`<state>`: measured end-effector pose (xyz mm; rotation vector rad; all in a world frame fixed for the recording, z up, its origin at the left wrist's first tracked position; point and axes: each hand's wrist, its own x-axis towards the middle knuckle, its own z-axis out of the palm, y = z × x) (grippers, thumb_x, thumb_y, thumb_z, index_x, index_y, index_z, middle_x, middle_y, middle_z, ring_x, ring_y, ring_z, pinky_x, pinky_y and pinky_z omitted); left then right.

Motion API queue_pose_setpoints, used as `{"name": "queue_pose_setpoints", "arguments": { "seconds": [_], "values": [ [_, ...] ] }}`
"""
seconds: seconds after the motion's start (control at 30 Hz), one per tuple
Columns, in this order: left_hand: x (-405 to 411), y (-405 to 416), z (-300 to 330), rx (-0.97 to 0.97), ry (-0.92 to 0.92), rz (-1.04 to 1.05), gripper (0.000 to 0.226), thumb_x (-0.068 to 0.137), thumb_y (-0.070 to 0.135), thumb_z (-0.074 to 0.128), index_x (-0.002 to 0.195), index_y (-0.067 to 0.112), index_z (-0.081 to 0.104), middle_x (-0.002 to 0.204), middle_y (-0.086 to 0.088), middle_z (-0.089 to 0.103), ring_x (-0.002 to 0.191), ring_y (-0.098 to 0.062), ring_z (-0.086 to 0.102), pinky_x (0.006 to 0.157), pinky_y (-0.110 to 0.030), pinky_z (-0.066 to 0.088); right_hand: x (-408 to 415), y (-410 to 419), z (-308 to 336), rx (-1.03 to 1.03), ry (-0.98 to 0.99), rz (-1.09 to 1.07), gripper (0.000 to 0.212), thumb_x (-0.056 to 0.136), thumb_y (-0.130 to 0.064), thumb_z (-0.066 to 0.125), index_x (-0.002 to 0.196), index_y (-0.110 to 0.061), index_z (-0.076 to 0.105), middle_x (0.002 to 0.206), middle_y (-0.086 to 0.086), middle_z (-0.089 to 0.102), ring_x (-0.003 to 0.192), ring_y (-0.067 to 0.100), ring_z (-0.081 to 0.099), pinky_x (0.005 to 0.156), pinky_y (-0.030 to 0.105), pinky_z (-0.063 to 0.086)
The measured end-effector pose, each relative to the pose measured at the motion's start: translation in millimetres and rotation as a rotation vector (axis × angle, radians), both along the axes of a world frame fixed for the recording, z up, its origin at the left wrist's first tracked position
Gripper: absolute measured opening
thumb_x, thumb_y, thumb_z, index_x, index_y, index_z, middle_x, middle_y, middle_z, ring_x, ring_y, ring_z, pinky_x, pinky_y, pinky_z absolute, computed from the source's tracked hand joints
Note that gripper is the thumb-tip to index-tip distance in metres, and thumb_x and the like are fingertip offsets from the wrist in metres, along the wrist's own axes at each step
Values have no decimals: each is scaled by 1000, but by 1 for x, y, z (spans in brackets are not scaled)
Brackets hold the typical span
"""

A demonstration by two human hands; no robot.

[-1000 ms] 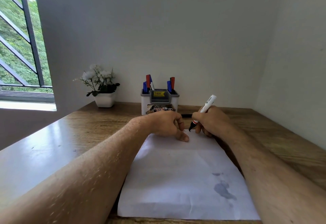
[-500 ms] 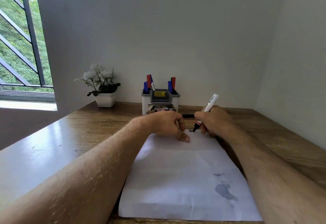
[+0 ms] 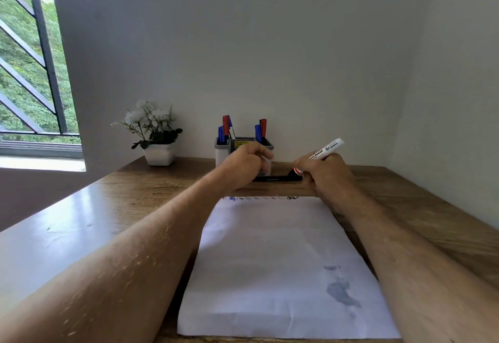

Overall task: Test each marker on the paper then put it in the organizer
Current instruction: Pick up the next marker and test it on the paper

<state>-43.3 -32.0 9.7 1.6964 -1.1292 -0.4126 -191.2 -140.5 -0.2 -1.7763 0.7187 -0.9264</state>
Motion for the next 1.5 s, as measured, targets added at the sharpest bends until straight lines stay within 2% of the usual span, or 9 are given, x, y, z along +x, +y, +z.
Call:
{"name": "queue_pose_setpoints", "arguments": {
  "seconds": [0.1,0.2,0.27,0.4,1.0,1.13,1.27,1.4,1.5],
  "values": [
    [3,0,5,-204,352,45,37,90,-18,37,101,10,60,95,-10,60,81,-17,58,71,-25,51,0,2,4,68,-142,124,15,84,-3,71,84,-15,62,65,5,56,39,7,47,35,19,35],
    [0,5,10,-337,632,61,28,95,-13,42,103,7,60,102,-13,63,90,-19,64,77,-29,57,-2,6,8,86,-216,224,15,85,-6,70,84,-18,62,63,6,60,40,14,50,39,20,37],
    [1,7,9,-365,730,89,22,97,-8,45,99,6,62,106,-15,65,98,-21,67,79,-29,58,-3,10,10,165,-273,277,8,91,-14,59,88,-15,67,69,9,66,44,17,53,43,22,38],
    [5,8,7,-379,851,125,17,97,-4,49,102,-3,66,113,-22,67,101,-28,70,67,-25,61,-3,11,11,209,-307,291,25,95,-20,46,98,-9,69,82,15,74,48,21,58,44,24,41],
    [-6,10,9,-389,803,72,16,97,0,53,108,2,64,108,-18,71,101,-27,70,70,-28,62,1,13,8,84,-180,282,13,98,-23,56,103,-14,62,94,7,78,55,25,65,49,28,49],
    [-2,12,8,-484,855,82,9,92,8,65,98,1,63,99,-19,74,83,-23,75,60,-22,60,0,14,5,-208,-101,172,10,89,-21,71,97,-16,67,87,6,76,51,19,64,48,30,51],
    [5,12,6,-548,837,99,13,91,11,66,100,2,62,96,-17,74,87,-24,75,60,-23,59,1,20,0,-640,56,30,11,86,-31,72,92,-26,63,76,-9,68,57,7,60,47,19,45],
    [4,11,5,-489,746,113,15,90,16,68,98,4,63,88,-13,75,75,-19,74,59,-25,59,3,22,-1,-742,80,39,11,90,-30,65,89,-25,55,66,-9,60,47,7,51,41,15,37],
    [2,10,5,-471,728,122,24,90,13,69,109,-1,64,88,-14,76,71,-18,74,57,-24,59,4,24,-2,-743,85,58,15,91,-27,63,83,-26,50,62,-7,57,44,7,46,40,16,33]
  ]
}}
